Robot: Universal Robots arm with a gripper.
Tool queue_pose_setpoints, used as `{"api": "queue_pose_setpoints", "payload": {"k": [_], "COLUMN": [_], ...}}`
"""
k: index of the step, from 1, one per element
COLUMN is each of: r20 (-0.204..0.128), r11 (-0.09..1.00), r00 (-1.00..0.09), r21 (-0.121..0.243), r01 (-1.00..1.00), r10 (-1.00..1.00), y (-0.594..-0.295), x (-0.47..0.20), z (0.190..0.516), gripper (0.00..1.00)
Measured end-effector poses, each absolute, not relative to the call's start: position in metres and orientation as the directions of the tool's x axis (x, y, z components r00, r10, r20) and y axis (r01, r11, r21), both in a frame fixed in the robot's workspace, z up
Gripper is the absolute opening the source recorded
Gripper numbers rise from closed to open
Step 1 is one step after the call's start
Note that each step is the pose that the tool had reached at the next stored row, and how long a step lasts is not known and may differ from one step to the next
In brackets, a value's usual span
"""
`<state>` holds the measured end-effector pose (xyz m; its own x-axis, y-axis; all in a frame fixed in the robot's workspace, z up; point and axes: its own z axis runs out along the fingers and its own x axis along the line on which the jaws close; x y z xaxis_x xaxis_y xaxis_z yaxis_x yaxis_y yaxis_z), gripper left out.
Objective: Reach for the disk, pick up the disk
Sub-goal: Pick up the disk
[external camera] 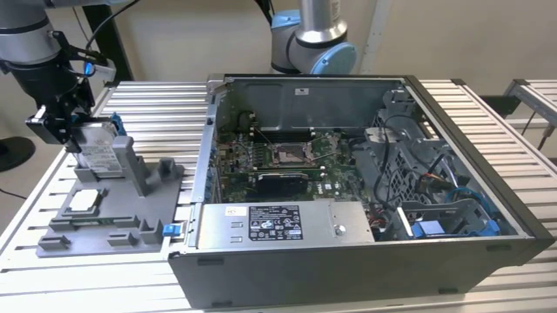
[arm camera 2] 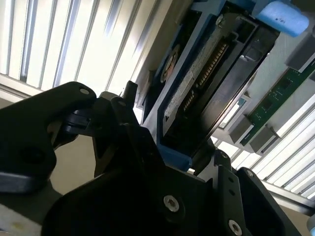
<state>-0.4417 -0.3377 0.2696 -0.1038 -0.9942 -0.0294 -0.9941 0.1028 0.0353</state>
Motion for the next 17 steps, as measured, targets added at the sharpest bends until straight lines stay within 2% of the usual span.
{"api": "queue_pose_setpoints", "payload": {"k": [17], "r20": [-0.029], "r11": [0.103], "r00": [-0.104], "r21": [0.035], "r01": [-0.994], "r10": [-0.994], "y": [-0.338], "x": [-0.4417], "z": [0.2696], "gripper": [0.0]}}
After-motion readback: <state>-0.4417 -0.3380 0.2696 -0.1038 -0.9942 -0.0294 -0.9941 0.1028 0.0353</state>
